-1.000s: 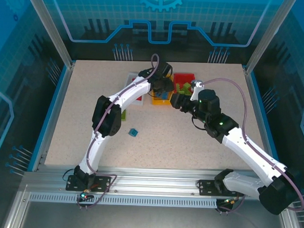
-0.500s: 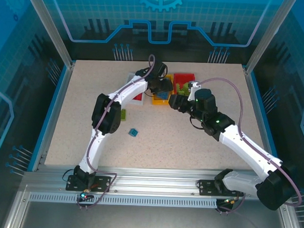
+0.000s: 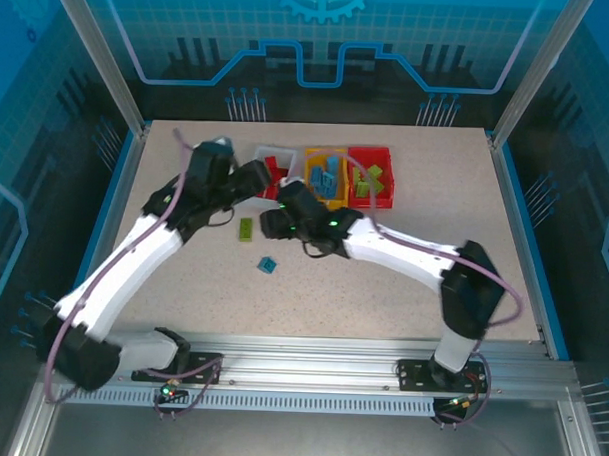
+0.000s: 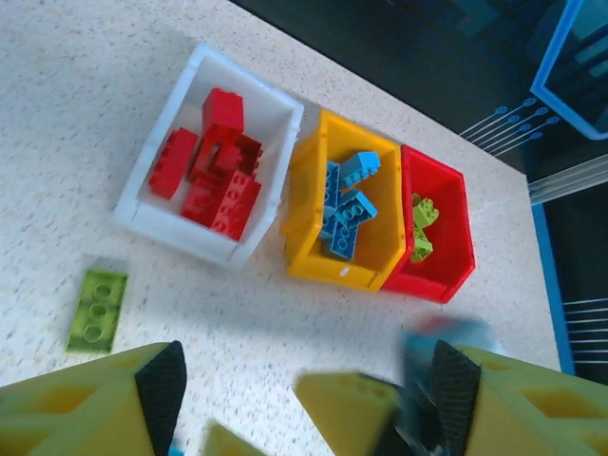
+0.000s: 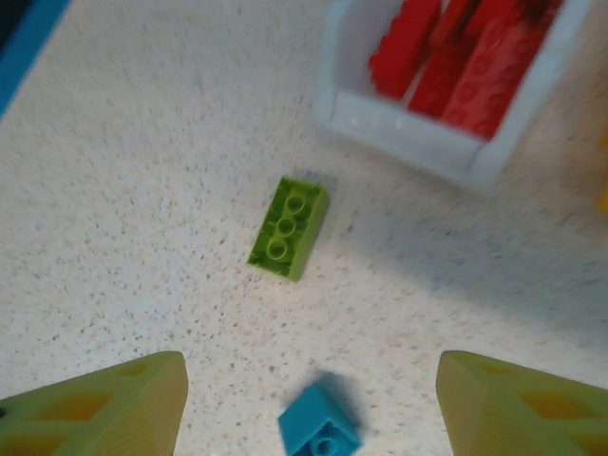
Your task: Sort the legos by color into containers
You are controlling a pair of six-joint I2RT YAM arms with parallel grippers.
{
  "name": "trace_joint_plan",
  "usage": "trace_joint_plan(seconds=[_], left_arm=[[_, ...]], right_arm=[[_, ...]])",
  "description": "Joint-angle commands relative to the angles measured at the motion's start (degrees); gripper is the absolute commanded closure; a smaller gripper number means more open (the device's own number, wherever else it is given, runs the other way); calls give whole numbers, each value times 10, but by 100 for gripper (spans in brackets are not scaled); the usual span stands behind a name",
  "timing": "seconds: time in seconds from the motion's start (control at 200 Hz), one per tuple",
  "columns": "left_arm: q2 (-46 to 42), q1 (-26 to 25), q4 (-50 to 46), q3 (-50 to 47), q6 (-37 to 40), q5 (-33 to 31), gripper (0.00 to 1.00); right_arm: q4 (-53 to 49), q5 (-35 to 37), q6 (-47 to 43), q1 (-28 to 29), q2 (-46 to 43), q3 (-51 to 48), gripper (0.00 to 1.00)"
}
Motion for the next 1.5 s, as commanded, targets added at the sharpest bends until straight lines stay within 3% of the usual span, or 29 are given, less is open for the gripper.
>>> trace_joint_plan(seconds=[0.0,0.19,0.48,0.735,0.925,1.03,1.211,1.341,1.496], left_arm=[[-93,-1,-34,-75,17,9,21],[-261,-1,-102,-162,-8,-1,17],[-380,-1,-217,-195,-48,-46,20],[-404,0,-258,-194,-60,-52,22],[-405,0,-260,-191,-57,-50,22],[-403,0,-257,-191,-56,-45,22],[-378,0,-202,-195,-38,2,21],[-278,0,-119,-171,-24,87,21],[-145,-18,-1,-117,-23,150,22]], right_arm=[[-88,34,26,16,82,92,25],[-160,33,32,16,214,241,21],[-187,31,23,13,338,367,25],[-236,38,41,3,415,468,45],[-247,42,48,-1,426,479,62],[-240,48,35,2,404,466,74],[-189,98,-28,27,284,377,77],[-129,130,-51,19,140,232,77],[-109,108,-49,-49,-6,81,76]])
